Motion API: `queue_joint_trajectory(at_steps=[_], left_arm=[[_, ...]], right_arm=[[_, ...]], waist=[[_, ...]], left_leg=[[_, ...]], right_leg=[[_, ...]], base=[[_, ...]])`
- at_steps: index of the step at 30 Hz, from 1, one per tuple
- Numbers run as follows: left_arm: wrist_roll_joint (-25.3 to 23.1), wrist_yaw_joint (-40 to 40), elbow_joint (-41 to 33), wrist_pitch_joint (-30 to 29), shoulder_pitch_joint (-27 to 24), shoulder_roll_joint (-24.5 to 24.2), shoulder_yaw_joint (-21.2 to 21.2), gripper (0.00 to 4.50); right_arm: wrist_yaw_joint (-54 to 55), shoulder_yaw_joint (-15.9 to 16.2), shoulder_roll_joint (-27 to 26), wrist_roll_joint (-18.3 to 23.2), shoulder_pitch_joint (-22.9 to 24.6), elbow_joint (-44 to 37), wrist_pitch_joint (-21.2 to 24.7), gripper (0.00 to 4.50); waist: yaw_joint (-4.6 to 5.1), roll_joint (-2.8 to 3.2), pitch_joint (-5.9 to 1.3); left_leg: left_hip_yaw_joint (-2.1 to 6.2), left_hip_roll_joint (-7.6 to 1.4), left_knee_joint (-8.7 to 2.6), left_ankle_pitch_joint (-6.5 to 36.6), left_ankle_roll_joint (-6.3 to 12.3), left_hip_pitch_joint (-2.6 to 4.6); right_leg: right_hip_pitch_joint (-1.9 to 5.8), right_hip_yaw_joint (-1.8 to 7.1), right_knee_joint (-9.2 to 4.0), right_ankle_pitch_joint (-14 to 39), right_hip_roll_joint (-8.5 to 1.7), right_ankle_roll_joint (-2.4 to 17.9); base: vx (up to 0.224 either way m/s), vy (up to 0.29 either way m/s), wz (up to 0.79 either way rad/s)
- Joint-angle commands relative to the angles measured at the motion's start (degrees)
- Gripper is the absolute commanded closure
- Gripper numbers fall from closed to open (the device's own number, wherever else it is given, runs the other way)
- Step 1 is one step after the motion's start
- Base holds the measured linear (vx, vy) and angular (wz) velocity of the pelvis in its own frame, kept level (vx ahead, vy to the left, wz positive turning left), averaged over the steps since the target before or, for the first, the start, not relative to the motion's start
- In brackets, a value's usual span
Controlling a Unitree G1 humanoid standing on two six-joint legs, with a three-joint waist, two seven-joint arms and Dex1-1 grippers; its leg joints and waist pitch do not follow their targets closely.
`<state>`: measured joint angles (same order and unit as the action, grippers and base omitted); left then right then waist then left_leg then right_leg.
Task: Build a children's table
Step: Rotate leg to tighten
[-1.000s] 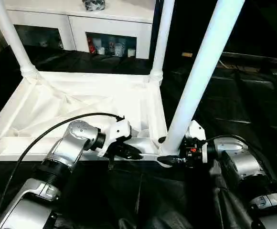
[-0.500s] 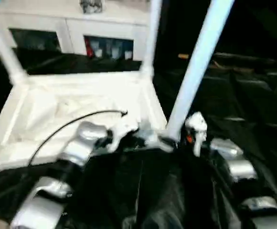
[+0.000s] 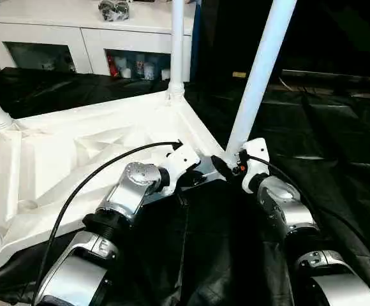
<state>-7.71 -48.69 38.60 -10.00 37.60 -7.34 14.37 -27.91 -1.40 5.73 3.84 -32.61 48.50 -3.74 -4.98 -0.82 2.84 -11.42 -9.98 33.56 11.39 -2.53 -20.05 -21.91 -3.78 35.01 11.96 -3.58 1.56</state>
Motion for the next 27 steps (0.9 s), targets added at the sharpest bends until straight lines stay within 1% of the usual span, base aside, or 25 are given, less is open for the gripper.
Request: queue_joint_trajectory(at_steps=[1,2,3,4,5,6,7,9,10,11,13,14,15,16,17,18,19,20,22,23,24,25,26,27], left_arm=[[3.7,-2.98,-3.16,4.01,-0.06,3.37,1.34,4.5],[4.15,-5.02,-3.53,4.65,-0.46,2.45,1.43,4.5],[4.55,-6.88,-3.82,5.24,-0.81,1.64,1.56,4.5],[4.86,-8.33,-4.11,5.31,-1.11,0.95,1.66,4.5],[5.42,-10.66,-4.75,5.45,-1.45,-0.23,1.79,4.5],[5.49,-10.88,-4.82,5.46,-1.48,-0.34,1.81,4.5],[5.89,-12.1,-5.33,5.28,-1.65,-0.91,1.84,4.5],[6.46,-14.4,-6.0,5.19,-1.79,-2.2,1.81,4.5],[6.47,-17.18,-6.31,5.82,-1.97,-3.85,2.27,4.5],[6.47,-17.18,-6.31,5.82,-1.97,-3.85,2.27,4.5],[6.8,-20.15,-6.95,5.92,-2.28,-5.24,2.6,4.5],[7.14,-22.31,-7.28,5.9,-2.39,-6.35,2.84,4.5],[7.26,-23.49,-7.44,6.08,-2.43,-7.06,3.01,4.5],[7.26,-23.49,-7.44,6.08,-2.43,-7.06,3.01,4.5],[7.34,-25.06,-7.67,6.16,-2.47,-8.17,3.2,4.5],[7.44,-25.71,-7.81,6.13,-2.53,-8.55,3.25,4.5],[7.55,-26.46,-8.02,6.09,-2.64,-9.01,3.32,4.5],[7.72,-27.29,-8.3,6.06,-2.79,-9.5,3.38,4.5],[7.74,-27.81,-8.59,6.12,-3.01,-10.09,3.45,4.5],[7.74,-27.81,-8.59,6.12,-3.01,-10.09,3.45,4.5],[7.86,-28.69,-8.95,5.99,-3.28,-10.7,3.58,4.5],[7.97,-29.38,-9.12,5.96,-3.49,-11.18,3.71,4.5],[8.07,-29.88,-9.17,5.98,-3.59,-11.47,3.81,4.5],[7.99,-29.83,-8.87,6.19,-3.63,-11.63,3.88,4.5]], right_arm=[[-5.02,5.48,-3.42,-1.15,1.21,1.98,1.66,0.54],[-6.78,5.73,-2.32,-1.1,1.4,1.62,1.11,0.54],[-8.85,6.0,-1.26,-0.98,1.68,1.25,0.5,0.54],[-10.69,6.07,-0.35,-0.98,1.98,0.95,-0.07,0.54],[-15.05,6.07,1.41,-0.38,2.72,-0.02,-0.98,0.54],[-15.51,6.07,1.55,-0.31,2.79,-0.12,-1.06,0.54],[-18.28,6.22,2.49,0.18,3.28,-0.9,-1.32,0.54],[-23.98,6.81,4.56,1.17,4.18,-2.67,-1.83,0.54],[-28.78,7.23,6.5,2.02,4.62,-4.09,-1.88,0.54],[-28.78,7.23,6.5,2.02,4.62,-4.09,-1.88,0.54],[-34.72,8.02,8.64,3.27,5.17,-5.98,-0.88,0.54],[-40.16,9.2,10.69,3.94,5.71,-7.49,0.53,0.54],[-42.89,10.18,11.96,3.75,6.0,-8.22,1.14,0.54],[-42.89,10.18,11.96,3.75,6.0,-8.22,1.14,0.54],[-46.29,11.37,13.65,3.11,6.13,-8.59,1.68,0.54],[-47.11,11.67,14.07,2.86,6.1,-8.51,1.66,0.54],[-47.87,11.97,14.43,2.59,6.05,-8.41,1.61,0.54],[-48.65,12.21,14.7,2.41,6.07,-8.48,1.61,0.79],[-49.66,13.06,15.1,1.84,6.14,-8.63,1.52,0.89],[-49.66,13.06,15.1,1.84,6.14,-8.63,1.52,0.98],[-50.68,13.81,15.43,1.6,6.27,-9.09,1.75,0.98],[-51.52,14.44,15.75,1.57,6.37,-9.61,2.05,1.23],[-52.15,14.84,16.0,1.66,6.43,-10.02,2.34,1.29],[-52.25,14.9,15.8,1.9,6.26,-9.87,2.63,1.34]], waist=[[-0.02,-0.87,-2.92],[-0.05,-0.53,-2.92],[0.01,-0.74,-2.89],[-0.11,-0.82,-2.88],[-0.15,-0.86,-2.91],[-0.2,-0.8,-2.97],[-0.08,-0.85,-2.91],[-0.28,-0.62,-2.89],[-0.38,-0.29,-3.0],[-0.42,-0.37,-3.06],[-0.58,-0.04,-3.06],[-0.66,-0.36,-3.01],[-0.85,-0.46,-3.05],[-0.93,-0.42,-3.01],[-1.13,-0.5,-2.95],[-1.25,-0.53,-2.9],[-1.25,-0.53,-2.9],[-1.45,-0.52,-2.88],[-1.51,-0.46,-2.92],[-1.5,-0.5,-2.91],[-1.55,-0.38,-2.94],[-1.59,-0.34,-2.97],[-1.59,-0.46,-2.98],[-1.66,-0.4,-3.0]], left_leg=[[1.87,-3.98,-4.07,7.55,4.01,0.15],[1.89,-3.97,-4.07,7.68,4.0,0.13],[1.88,-3.95,-4.09,8.15,4.22,0.02],[1.88,-4.04,-4.04,8.33,4.37,0.06],[1.81,-4.06,-4.02,8.29,4.55,0.07],[1.85,-4.09,-4.01,8.14,4.62,0.04],[1.8,-4.12,-4.03,7.89,4.83,-0.02],[1.74,-4.17,-3.95,7.81,5.17,0.05],[1.73,-4.25,-3.92,7.62,5.27,0.08],[1.7,-4.29,-3.85,7.27,5.48,-0.08],[1.69,-4.35,-3.76,7.3,5.65,-0.07],[1.62,-4.31,-3.71,7.45,5.99,-0.12],[1.58,-4.33,-3.64,7.57,6.28,-0.09],[1.59,-4.31,-3.63,7.52,6.3,-0.1],[1.59,-4.4,-3.69,7.91,6.07,0.01],[1.62,-4.42,-3.76,8.24,5.76,0.02],[1.62,-4.42,-3.76,8.24,5.76,0.02],[1.68,-4.51,-3.84,8.66,5.1,0.09],[1.73,-4.51,-3.89,8.44,4.64,0.15],[1.73,-4.52,-3.9,8.37,4.58,0.14],[1.68,-4.49,-3.85,8.21,4.53,0.21],[1.72,-4.49,-3.86,8.19,4.45,0.19],[1.72,-4.41,-3.85,7.68,4.77,0.1],[1.69,-4.42,-3.8,7.58,4.92,0.15]], right_leg=[[2.0,3.5,-4.56,10.71,-6.17,11.87],[2.01,3.51,-4.55,10.59,-6.2,12.03],[2.09,3.49,-4.64,10.72,-6.15,12.02],[2.15,3.48,-4.61,10.65,-6.23,12.13],[2.12,3.54,-4.55,10.25,-6.2,12.32],[2.21,3.53,-4.42,9.77,-6.22,12.48],[2.17,3.52,-4.35,9.04,-6.13,12.76],[2.2,3.48,-4.31,8.34,-6.02,13.02],[2.25,3.42,-4.26,7.23,-5.94,13.45],[2.39,3.32,-3.95,5.94,-5.77,13.98],[2.38,3.28,-3.87,5.23,-5.8,14.32],[2.43,3.23,-3.87,4.8,-5.75,14.77],[2.41,3.24,-3.89,5.18,-5.85,14.8],[2.39,3.22,-3.88,5.55,-5.82,14.73],[2.24,3.2,-4.06,6.92,-5.89,14.56],[2.21,3.21,-4.15,8.34,-5.91,14.25],[2.21,3.21,-4.15,8.34,-5.91,14.25],[2.15,3.26,-4.21,9.7,-6.02,13.96],[2.12,3.22,-4.14,9.33,-5.97,14.01],[2.12,3.23,-4.13,9.14,-5.96,14.04],[2.06,3.26,-4.05,8.53,-5.91,14.2],[2.12,3.23,-3.99,8.21,-5.95,14.3],[2.22,3.2,-3.88,7.07,-5.86,14.4],[2.16,3.22,-3.87,6.82,-5.9,14.53]], base=[[0.0,0.0,0.0],[0.0,0.0,0.0],[0.0,0.0,0.0],[0.0,0.0,0.0],[0.0,0.0,0.0],[0.0,0.0,0.0],[0.0,0.0,0.0],[0.0,0.0,0.0],[0.0,0.0,0.0],[0.0,0.0,0.0],[0.0,0.0,0.0],[0.0,0.0,0.0],[0.0,0.0,0.0],[0.0,0.0,0.0],[0.0,0.0,0.0],[0.0,0.0,0.0],[0.0,0.0,0.0],[0.0,0.0,0.0],[0.0,0.0,0.0],[0.0,0.0,0.0],[0.0,0.0,0.0],[0.0,0.0,0.0],[0.0,0.0,0.0],[0.0,0.0,0.0]])
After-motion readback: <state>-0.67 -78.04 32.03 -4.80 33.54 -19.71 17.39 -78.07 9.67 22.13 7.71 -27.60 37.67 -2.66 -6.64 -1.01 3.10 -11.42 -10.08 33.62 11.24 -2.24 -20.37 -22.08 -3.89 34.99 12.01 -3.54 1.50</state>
